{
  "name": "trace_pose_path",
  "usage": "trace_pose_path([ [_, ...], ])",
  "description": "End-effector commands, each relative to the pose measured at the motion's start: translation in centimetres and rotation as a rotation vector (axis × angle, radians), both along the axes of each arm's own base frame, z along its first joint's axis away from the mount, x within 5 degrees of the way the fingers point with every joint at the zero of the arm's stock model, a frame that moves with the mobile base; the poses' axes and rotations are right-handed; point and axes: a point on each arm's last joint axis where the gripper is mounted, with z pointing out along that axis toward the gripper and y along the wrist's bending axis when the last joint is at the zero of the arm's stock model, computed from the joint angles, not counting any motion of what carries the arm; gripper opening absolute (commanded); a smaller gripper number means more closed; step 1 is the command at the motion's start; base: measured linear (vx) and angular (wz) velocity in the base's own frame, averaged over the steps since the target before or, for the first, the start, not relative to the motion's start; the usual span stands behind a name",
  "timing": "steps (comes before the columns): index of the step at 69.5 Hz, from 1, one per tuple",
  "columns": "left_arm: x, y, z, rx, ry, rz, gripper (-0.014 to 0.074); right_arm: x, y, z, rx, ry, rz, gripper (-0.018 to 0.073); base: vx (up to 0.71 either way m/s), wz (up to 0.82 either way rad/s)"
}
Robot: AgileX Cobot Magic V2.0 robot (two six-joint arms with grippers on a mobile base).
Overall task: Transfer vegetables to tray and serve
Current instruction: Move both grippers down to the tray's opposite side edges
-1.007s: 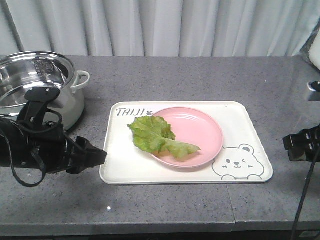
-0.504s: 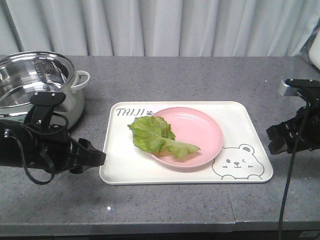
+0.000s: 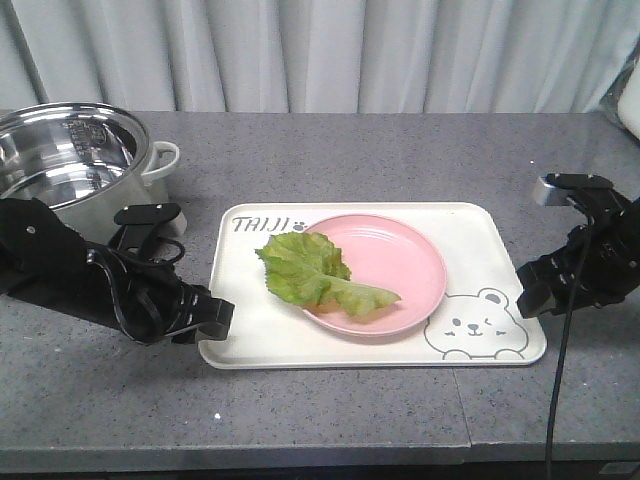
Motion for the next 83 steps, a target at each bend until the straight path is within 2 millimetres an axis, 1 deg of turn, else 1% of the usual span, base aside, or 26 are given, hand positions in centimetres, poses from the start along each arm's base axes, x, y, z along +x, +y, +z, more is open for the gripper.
trace_pose_path([
  [1,0.7,-0.1,1.8,-0.046,-0.077,0.051,0.0282,0.4,-0.1,1.7,0.009,-0.087,-0.005,0.0330,0.00,0.00],
  [8,0.8,-0.1,1.5,-0.043,-0.069,0.064,0.0282,0.6,-0.1,1.5,0.006,-0.091,-0.009,0.0330,0.00,0.00],
  [34,1.3,0.3,1.5,-0.036,-0.079,0.154,0.0282,0.8,-0.1,1.4,0.000,-0.098,-0.002,0.0330,0.00,0.00],
  [58,1.0,0.4,1.3,-0.022,-0.040,0.158,0.0282,0.9,-0.2,1.4,-0.005,-0.113,0.000,0.0330,0.00,0.00],
  [67,1.0,0.4,1.3,-0.024,-0.033,0.160,0.0282,1.0,-0.2,1.0,-0.001,-0.100,-0.001,0.0330,0.00,0.00],
  [83,1.0,0.4,1.3,-0.031,-0.030,0.165,0.0282,1.4,-0.2,-0.2,0.009,-0.058,-0.001,0.0330,0.00,0.00],
])
